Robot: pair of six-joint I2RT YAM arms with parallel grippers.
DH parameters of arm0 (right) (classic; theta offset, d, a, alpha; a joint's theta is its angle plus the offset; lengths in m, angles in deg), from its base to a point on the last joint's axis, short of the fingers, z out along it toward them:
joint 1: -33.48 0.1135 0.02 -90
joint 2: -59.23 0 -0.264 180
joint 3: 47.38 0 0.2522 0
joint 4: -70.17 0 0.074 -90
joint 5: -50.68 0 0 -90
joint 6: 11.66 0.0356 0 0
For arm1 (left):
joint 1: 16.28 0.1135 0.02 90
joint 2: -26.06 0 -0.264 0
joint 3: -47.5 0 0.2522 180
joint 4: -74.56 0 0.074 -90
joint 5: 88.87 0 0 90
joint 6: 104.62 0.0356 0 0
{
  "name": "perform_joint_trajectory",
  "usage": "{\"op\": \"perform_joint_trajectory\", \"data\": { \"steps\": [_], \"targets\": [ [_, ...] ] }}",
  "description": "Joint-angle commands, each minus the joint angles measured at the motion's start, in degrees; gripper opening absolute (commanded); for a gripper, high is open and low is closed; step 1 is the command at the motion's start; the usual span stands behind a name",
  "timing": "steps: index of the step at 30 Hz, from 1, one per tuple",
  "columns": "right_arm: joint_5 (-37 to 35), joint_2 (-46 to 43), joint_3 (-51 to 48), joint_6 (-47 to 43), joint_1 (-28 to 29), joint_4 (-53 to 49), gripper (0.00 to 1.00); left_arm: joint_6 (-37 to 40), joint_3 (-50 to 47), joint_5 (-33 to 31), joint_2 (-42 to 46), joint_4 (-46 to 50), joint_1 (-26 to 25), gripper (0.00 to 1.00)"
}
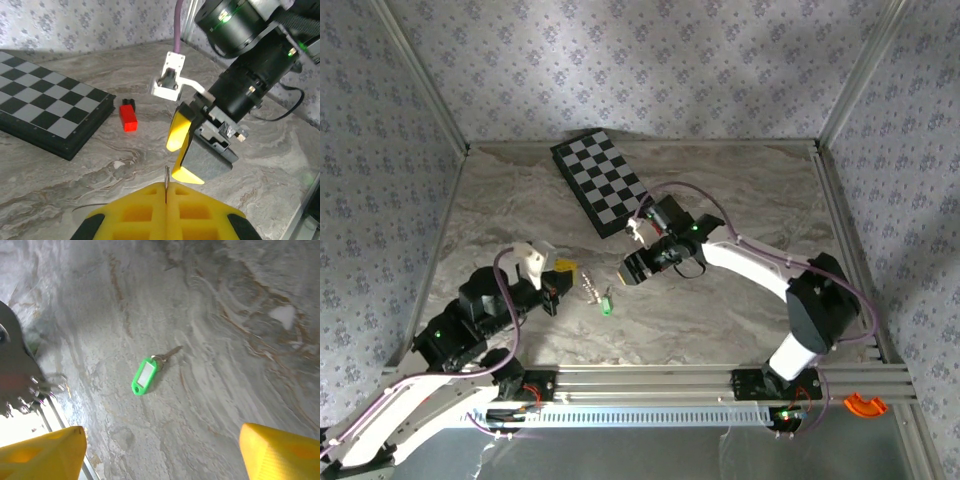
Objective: Put the keys on the keyring
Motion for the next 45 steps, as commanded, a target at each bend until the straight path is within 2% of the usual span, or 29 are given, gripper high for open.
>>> {"op": "perform_joint_trajectory", "data": {
  "steps": [1, 5, 10, 18, 27, 33, 39, 45],
  "targets": [
    [2.84, 4.04, 3.89, -3.03, 1.73, -2.71, 0.78, -0.78, 0.85, -2.6, 2.07, 1.18, 0.36, 0.0],
    [2.4, 8.9, 7.0, -5.31, 3.81, -3.81, 0.75, -1.29, 1.89, -3.68, 2.74, 3.63, 0.31, 0.0],
    [2.7, 15.41, 11.85, -7.24, 4.96, -5.09, 0.6, -3.21, 1.15, -4.33, 3.14, 4.21, 0.38, 0.0],
    [3.05, 24.16, 18.98, -9.29, 6.61, -10.04, 0.55, -5.29, -0.82, -4.41, 4.27, 3.44, 0.31, 0.0],
    [2.9, 28.56, 22.78, -10.94, 7.75, -12.53, 0.55, -5.36, -0.91, -5.06, 4.21, 3.78, 0.36, 0.0],
    [0.05, 30.06, 24.2, -11.85, 8.5, -13.94, 0.54, -5.33, -0.92, -5.08, 4.11, 3.12, 0.41, 0.0],
    [-1.35, 30.7, 25.17, -12.51, 9.03, -14.9, 0.49, -5.97, -1.63, -4.88, 4.18, 2.21, 0.46, 0.0],
    [-2.24, 30.61, 25.19, -13.0, 9.32, -15.26, 0.39, -6.12, -1.97, -4.65, 3.98, 1.69, 0.42, 0.0]
  ]
}}
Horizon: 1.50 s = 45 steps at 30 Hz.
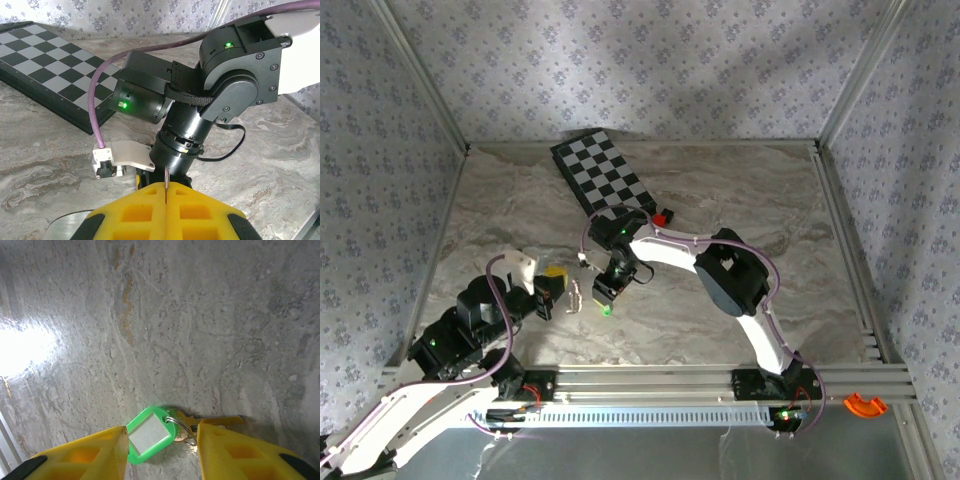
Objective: Put the keys on the keyring
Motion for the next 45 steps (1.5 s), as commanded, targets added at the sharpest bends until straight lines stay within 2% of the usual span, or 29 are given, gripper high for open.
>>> {"op": "perform_joint_trajectory", "data": {
  "steps": [1, 13, 26, 30, 36, 45],
  "targets": [
    [-1.35, 0.47, 1.43, -0.9, 0.35, -2.19, 0.36, -0.9, 0.3, -0.45, 0.31, -3.15, 0.32, 0.0],
    [-3.82, -0.58, 1.21, -1.91, 0.68, -2.08, 0.16, -1.25, -0.36, -0.57, 0.48, -2.91, 0.44, 0.0],
    [-5.92, -7.36, -5.21, -1.15, 0.52, 0.66, 0.03, -0.81, -0.43, -0.62, 0.23, -3.18, 0.88, 0.0],
    [-8.0, -12.43, -11.45, 1.13, -0.73, 3.07, 0.01, -0.64, -0.51, -0.39, -0.04, -3.52, 0.93, 0.0],
    [-14.83, -23.07, -25.1, 6.92, -3.2, 7.45, 0.0, -0.29, -0.86, -0.37, 0.14, -3.8, 1.08, 0.0],
    [-25.21, -39.38, -45.53, 17.45, -4.31, 19.97, 0.0, 0.06, -1.38, 1.34, -1.64, -6.8, 1.41, 0.0]
  ]
}}
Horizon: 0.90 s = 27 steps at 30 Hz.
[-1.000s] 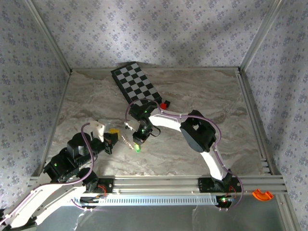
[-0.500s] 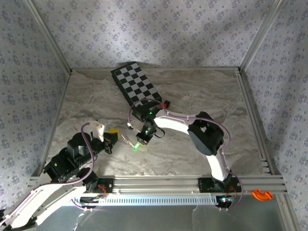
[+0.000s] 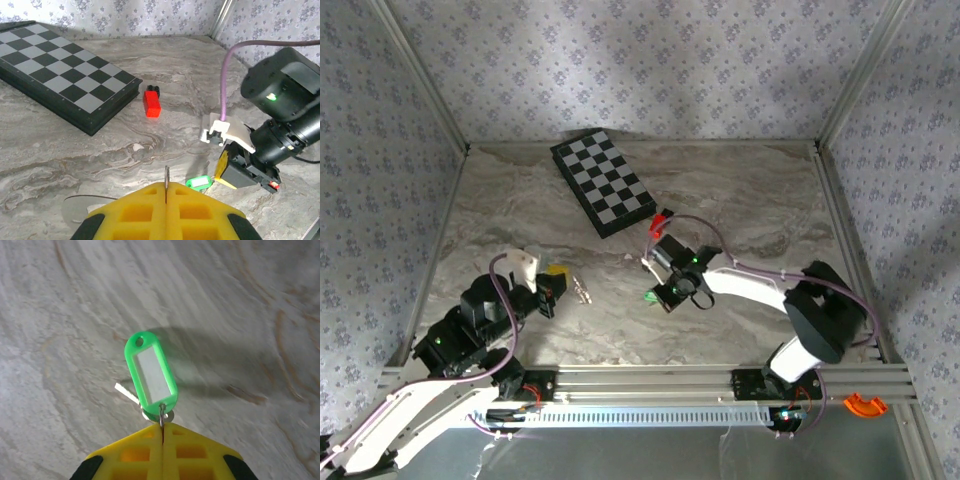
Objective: Put the keys on the keyring
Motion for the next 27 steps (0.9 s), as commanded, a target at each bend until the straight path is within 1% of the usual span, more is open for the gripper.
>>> {"op": "perform_joint_trajectory", "data": {
  "steps": [1, 5, 10, 17, 19, 22, 27],
  "targets": [
    [-5.58, -4.87, -5.51, 6.73, 0.06, 6.48, 0.0, 0.41, 0.16, 1.32, -1.16, -4.23, 0.51, 0.0],
    [-6.29, -8.11, -9.77, 9.4, -0.06, 9.0, 0.0, 0.59, 0.03, 2.75, -2.39, -5.73, 0.61, 0.0],
    [-5.98, -8.02, -11.82, 10.72, 0.61, 9.39, 0.0, 0.94, 0.37, 3.91, -3.33, -6.66, 0.71, 0.0],
    [-6.29, -8.52, -13.23, 12.0, 1.1, 9.42, 0.05, 0.94, 0.07, 4.44, -2.95, -6.94, 0.71, 0.0],
    [-6.43, -8.97, -13.25, 12.01, 1.1, 8.84, 0.11, 1.09, 0.11, 4.57, -3.02, -7.23, 0.7, 0.0],
    [-6.44, -10.62, -13.23, 12.01, 1.07, 7.7, 0.24, 1.42, 0.46, 5.13, -3.37, -7.52, 0.71, 0.0],
    [-5.01, -14.29, -11.53, 12.22, 0.39, 2.97, 0.41, 1.89, 0.64, 5.65, -4.05, -8.03, 0.71, 0.0]
  ]
}}
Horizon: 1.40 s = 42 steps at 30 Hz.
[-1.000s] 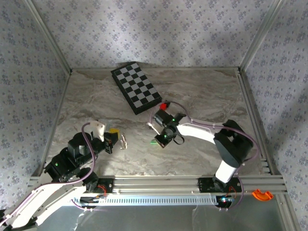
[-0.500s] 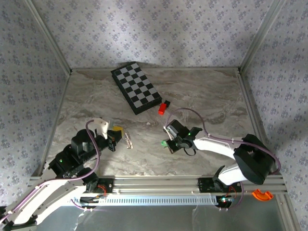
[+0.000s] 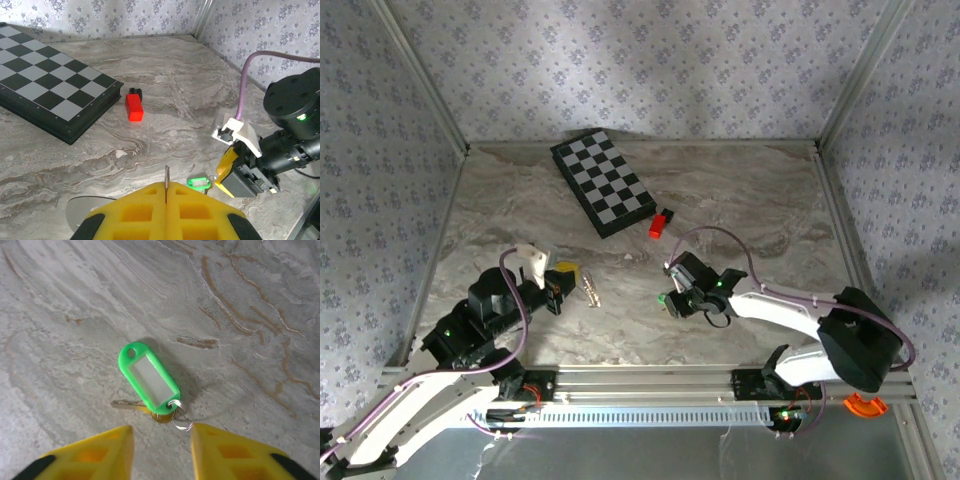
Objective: Put the keys on the keyring
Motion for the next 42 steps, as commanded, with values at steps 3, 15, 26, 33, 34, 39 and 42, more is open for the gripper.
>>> {"op": "perform_joint_trajectory", "data": {
  "steps": [3, 15, 26, 33, 34, 39, 42],
  "targets": [
    [3.05, -3.58, 3.55, 1.1, -1.24, -9.64, 0.45, 1.0, 0.28, 1.71, -0.7, -4.3, 0.31, 0.0],
    [14.43, 8.87, 16.79, -8.96, -10.98, -25.59, 0.52, 2.0, -1.08, 8.18, -1.73, -7.42, 0.34, 0.0],
    [19.05, 21.8, 25.96, -16.44, -12.98, -28.74, 0.44, 3.03, -1.96, 14.0, -2.29, -10.46, 0.36, 0.0],
    [16.55, 24.33, 26.64, -17.53, -12.63, -29.55, 0.43, 1.99, -3.09, 16.21, -1.05, -12.55, 0.36, 0.0],
    [16.34, 24.33, 26.41, -17.53, -12.63, -29.41, 0.43, 1.9, -3.12, 16.93, -1.03, -13.0, 0.36, 0.0],
    [15.77, 25.82, 26.04, -17.52, -11.81, -28.8, 0.41, 1.89, -3.03, 17.59, -1.03, -13.49, 0.45, 0.0],
    [16.05, 26.45, 26.1, -17.53, -11.53, -28.7, 0.39, 1.88, -3.03, 17.64, -0.7, -13.49, 0.4, 0.0]
  ]
}}
